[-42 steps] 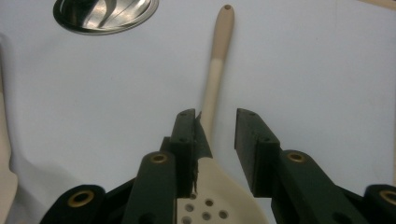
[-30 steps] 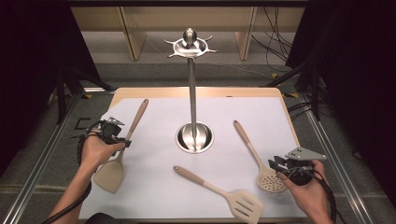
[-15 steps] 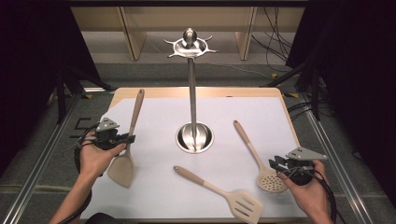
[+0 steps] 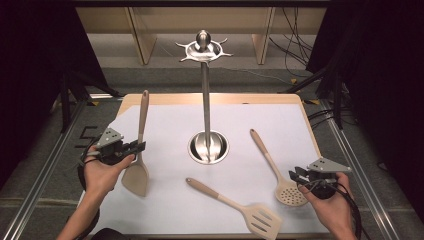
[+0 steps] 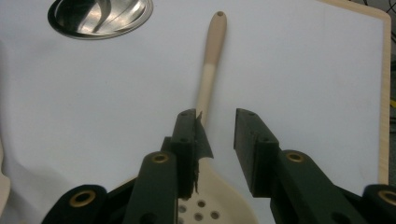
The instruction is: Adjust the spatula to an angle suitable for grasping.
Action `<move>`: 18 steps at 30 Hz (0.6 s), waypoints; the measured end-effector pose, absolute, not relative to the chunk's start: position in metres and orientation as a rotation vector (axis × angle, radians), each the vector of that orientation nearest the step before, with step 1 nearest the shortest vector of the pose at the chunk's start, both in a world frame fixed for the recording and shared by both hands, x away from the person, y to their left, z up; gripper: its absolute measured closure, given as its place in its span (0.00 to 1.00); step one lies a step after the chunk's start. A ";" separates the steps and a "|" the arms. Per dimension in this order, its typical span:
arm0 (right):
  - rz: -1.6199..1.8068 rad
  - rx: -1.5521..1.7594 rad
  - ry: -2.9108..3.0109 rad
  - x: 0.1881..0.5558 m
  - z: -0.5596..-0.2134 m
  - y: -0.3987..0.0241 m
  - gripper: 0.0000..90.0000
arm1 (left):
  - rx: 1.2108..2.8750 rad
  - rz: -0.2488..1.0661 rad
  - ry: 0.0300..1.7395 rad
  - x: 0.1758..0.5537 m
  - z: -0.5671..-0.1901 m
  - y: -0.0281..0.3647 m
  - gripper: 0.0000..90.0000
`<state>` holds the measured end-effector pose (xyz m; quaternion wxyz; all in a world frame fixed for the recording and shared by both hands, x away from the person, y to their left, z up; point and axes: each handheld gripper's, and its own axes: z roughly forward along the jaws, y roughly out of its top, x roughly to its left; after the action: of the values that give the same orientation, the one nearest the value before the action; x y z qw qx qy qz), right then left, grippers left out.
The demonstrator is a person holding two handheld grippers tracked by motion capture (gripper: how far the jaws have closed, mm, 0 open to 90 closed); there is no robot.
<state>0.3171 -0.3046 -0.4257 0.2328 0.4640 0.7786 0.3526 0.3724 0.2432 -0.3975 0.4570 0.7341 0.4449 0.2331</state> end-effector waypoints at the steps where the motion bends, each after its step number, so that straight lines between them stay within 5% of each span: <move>1: 0.969 1.275 2.139 0.317 -0.426 -0.305 0.78 | 1.803 0.575 1.093 0.372 -0.397 0.243 0.87; 18: 0.997 1.286 2.136 0.318 -0.429 -0.305 0.78 | 1.743 0.604 0.994 0.355 -0.373 0.228 0.87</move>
<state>0.3177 -0.3053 -0.4290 0.2263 0.4665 0.7749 0.3616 0.3552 0.2278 -0.3735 0.4994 0.7207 0.4110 0.2495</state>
